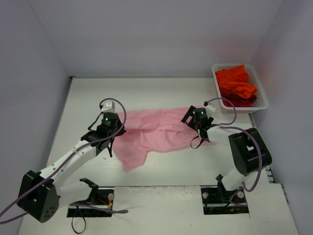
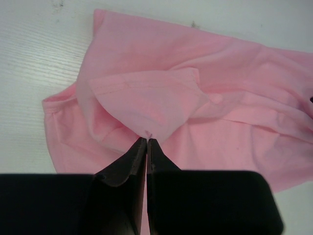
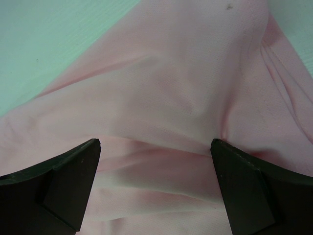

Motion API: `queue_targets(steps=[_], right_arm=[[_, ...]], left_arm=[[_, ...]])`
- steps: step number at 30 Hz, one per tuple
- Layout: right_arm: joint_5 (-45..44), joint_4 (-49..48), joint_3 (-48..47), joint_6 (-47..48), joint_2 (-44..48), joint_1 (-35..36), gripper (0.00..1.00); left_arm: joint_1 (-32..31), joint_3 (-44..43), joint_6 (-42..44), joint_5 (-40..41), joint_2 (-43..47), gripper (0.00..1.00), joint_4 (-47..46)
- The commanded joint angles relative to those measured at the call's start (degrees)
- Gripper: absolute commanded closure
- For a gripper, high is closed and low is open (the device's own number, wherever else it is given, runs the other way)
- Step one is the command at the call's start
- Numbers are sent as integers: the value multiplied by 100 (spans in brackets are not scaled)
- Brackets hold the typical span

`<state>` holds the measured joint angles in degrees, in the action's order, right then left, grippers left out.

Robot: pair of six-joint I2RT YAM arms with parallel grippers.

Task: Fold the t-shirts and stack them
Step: Fold the tshirt

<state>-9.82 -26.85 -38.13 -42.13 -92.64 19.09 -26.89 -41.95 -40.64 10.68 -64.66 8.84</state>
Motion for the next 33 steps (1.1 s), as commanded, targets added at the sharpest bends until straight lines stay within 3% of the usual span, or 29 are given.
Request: queue_targets(steps=[1,12,29,31,33], right_arm=[[77,418,183,-67,97,-55,6],[68,453,245,-67,220,-55,6],[68,470,209,-50,159,-55,7],[68,470,209,-50,159,-55,6],[77,479,201,-58,159,-55,6]], left_arm=[[-246,29,13,119,323,100,153],[-791,266,-75,251,156,100,100],[-835,557,-23,286,296,100,74],[-835,566,-31,295,305,86,48],[-835,574,-14,303,332,59,21]])
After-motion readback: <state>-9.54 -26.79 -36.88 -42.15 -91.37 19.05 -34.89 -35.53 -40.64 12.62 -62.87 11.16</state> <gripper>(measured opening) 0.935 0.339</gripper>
